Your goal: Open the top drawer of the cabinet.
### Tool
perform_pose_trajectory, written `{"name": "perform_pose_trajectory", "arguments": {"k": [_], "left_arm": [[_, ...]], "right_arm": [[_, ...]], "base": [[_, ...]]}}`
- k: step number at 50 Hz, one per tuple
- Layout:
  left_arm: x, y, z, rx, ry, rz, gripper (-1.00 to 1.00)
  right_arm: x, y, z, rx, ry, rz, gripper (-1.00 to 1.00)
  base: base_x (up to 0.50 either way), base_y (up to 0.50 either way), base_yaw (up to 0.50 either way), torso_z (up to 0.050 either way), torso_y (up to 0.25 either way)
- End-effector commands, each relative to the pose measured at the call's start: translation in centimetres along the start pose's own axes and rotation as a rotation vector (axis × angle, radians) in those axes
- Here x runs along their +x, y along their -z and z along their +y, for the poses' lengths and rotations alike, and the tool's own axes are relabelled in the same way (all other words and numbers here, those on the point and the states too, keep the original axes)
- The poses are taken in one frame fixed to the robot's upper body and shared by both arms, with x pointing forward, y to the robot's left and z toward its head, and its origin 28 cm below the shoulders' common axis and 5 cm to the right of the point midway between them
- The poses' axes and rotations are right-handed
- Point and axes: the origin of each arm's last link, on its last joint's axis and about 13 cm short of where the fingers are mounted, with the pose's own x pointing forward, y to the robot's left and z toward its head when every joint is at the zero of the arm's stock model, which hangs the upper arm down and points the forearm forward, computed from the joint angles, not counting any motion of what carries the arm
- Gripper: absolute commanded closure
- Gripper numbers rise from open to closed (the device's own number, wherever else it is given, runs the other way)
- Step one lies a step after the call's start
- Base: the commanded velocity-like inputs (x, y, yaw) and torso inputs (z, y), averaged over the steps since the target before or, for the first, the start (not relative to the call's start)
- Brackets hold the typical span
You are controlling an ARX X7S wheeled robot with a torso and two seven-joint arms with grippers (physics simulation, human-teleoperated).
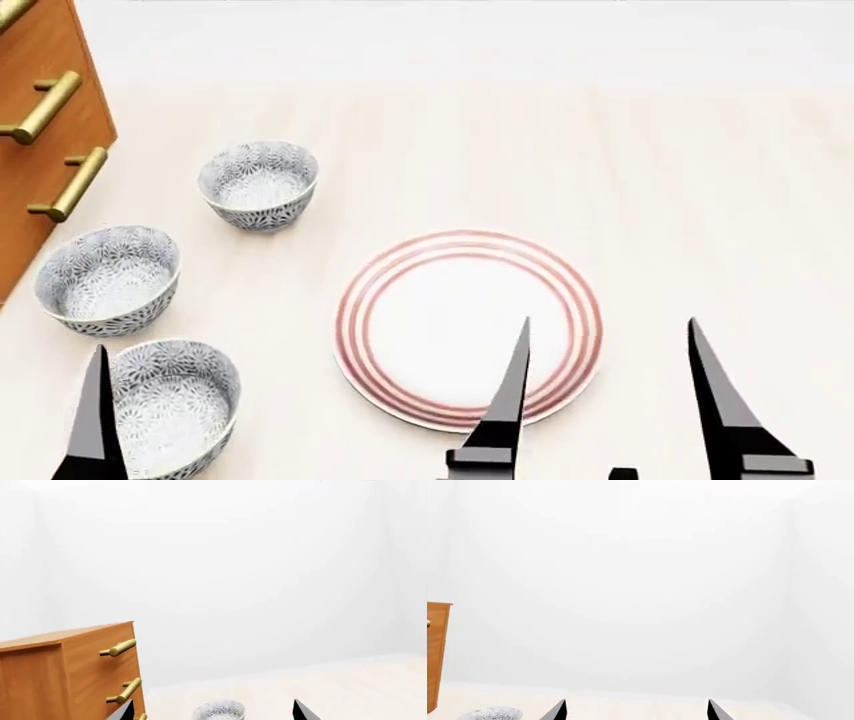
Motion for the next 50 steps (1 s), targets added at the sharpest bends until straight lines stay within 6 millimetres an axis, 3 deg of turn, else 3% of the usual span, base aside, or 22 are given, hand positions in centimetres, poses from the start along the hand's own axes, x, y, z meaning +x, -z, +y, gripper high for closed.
{"name": "perform_pose_trajectory", "arguments": {"k": [1,27,37,50], "left_arm": [[0.47,0.11,0.4,-0.017,-0.055,-0.021,-1.0],[0.48,-0.09,0.45,-0.028,-0.054,-0.027,-1.0],[0.38,-0.21,0.49,-0.037,-0.053,-0.026,-1.0],[0.36,-0.41,0.47,-0.036,-0.05,-0.027,-1.0]], "right_arm": [[-0.15,-0.22,-0.19,0.011,-0.005,-0.007,-1.0],[-0.05,0.03,-0.32,0.014,0.017,0.019,-1.0],[-0.12,0.03,-0.29,-0.024,0.015,0.03,-1.0],[-0.14,-0.08,-0.24,-0.039,0.007,0.031,-1.0]], "base": [[0.5,0.0,0.0,0.0,0.0],[0.5,0.0,0.0,0.0,0.001],[0.0,0.02,0.0,0.0,0.0],[0.12,0.48,0.0,0.0,0.0]]}}
